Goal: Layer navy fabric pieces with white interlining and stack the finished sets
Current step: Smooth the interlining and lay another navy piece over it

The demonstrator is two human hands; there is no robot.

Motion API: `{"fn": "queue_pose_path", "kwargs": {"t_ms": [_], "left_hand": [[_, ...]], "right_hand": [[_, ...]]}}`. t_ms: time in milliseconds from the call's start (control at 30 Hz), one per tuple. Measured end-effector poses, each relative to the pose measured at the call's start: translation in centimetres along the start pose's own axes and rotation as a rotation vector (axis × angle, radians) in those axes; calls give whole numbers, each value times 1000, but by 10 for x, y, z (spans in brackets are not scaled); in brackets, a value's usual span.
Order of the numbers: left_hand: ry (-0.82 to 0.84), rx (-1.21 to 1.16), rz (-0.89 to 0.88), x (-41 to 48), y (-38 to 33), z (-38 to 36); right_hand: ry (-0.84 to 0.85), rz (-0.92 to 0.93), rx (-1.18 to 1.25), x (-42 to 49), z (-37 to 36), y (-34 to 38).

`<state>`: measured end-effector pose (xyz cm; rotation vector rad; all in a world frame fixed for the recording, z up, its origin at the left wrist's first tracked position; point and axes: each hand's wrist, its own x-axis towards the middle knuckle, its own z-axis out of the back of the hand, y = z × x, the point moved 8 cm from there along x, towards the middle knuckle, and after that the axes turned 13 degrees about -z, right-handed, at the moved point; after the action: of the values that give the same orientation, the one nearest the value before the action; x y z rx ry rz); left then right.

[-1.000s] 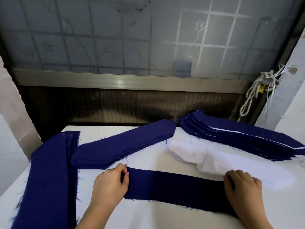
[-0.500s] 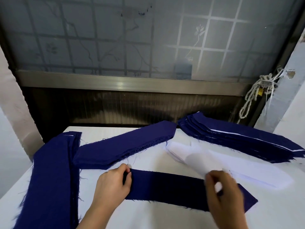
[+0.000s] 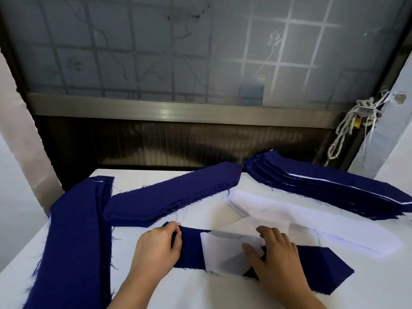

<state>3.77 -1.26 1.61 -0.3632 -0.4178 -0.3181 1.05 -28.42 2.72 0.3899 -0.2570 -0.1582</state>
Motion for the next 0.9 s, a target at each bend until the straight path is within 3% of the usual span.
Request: {"fn": "queue_pose_path", "kwargs": {"t_ms": [100,200,333,500,700,833,900], "left_hand": [[5,6,-2,0,0,-1],[6,5,-2,0,0,-1],[8,0,-6,-1,0,0],[-3,2,-4,0,0,1],[-19,-7,-20,1,0,1],[-42,-5,-29,1,-1,3],[-107,-31,-72,1,-8,11]], "right_hand": [[172,36,61,3,-11,5],[203,130,49,-1,-23,22],[272,86,115,1,-30,31],[165,16,-139,19,-19,23],[414,-49,-197,35,-20,24],[451,-51,-111,30,-21,38],[473,-94,67,26,-22,42]]}}
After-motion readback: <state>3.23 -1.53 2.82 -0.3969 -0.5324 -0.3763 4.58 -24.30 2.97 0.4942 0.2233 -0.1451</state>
